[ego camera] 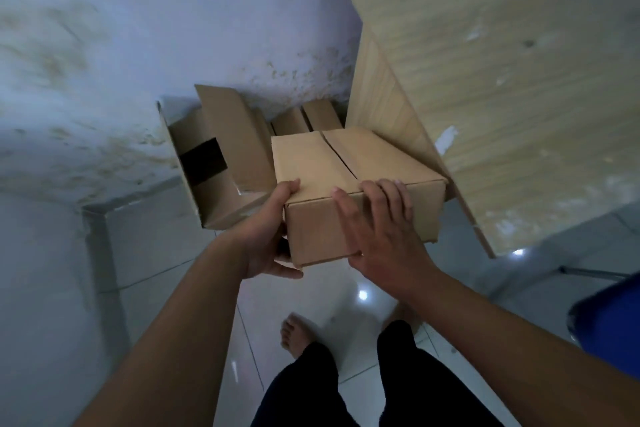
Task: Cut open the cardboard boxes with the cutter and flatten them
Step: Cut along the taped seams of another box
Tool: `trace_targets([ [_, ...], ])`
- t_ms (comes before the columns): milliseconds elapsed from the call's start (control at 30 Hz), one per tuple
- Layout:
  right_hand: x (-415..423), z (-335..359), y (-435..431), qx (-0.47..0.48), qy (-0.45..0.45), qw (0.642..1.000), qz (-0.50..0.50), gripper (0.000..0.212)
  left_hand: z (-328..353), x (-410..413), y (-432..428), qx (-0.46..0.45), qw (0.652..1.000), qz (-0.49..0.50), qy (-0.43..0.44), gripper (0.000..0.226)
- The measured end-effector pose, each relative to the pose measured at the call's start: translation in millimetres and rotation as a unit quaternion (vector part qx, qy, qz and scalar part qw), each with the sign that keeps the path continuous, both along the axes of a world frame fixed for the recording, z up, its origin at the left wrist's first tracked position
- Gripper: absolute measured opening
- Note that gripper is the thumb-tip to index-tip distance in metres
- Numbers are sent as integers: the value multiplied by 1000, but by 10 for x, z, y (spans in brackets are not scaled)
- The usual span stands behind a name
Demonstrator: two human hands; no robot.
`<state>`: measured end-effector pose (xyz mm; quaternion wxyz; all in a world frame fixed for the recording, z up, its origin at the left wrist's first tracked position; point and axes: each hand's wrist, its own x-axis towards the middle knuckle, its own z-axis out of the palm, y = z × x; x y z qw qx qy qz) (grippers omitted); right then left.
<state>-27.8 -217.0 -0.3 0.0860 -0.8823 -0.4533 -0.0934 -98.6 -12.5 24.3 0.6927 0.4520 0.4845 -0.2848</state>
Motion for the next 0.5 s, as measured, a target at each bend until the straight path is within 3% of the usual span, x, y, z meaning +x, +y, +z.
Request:
trace_targets([
  [233, -11, 983, 349, 64, -20, 998, -9, 88, 1081, -61, 279, 86, 991, 40, -97, 96],
  [400, 232, 1632, 609, 140, -15, 989, -47, 102, 1615, 131, 505, 53, 970, 101, -217, 79],
  [500, 426, 1996, 691, 213, 25, 971, -108, 115, 1946, 382, 519, 86, 944, 120, -294, 66],
])
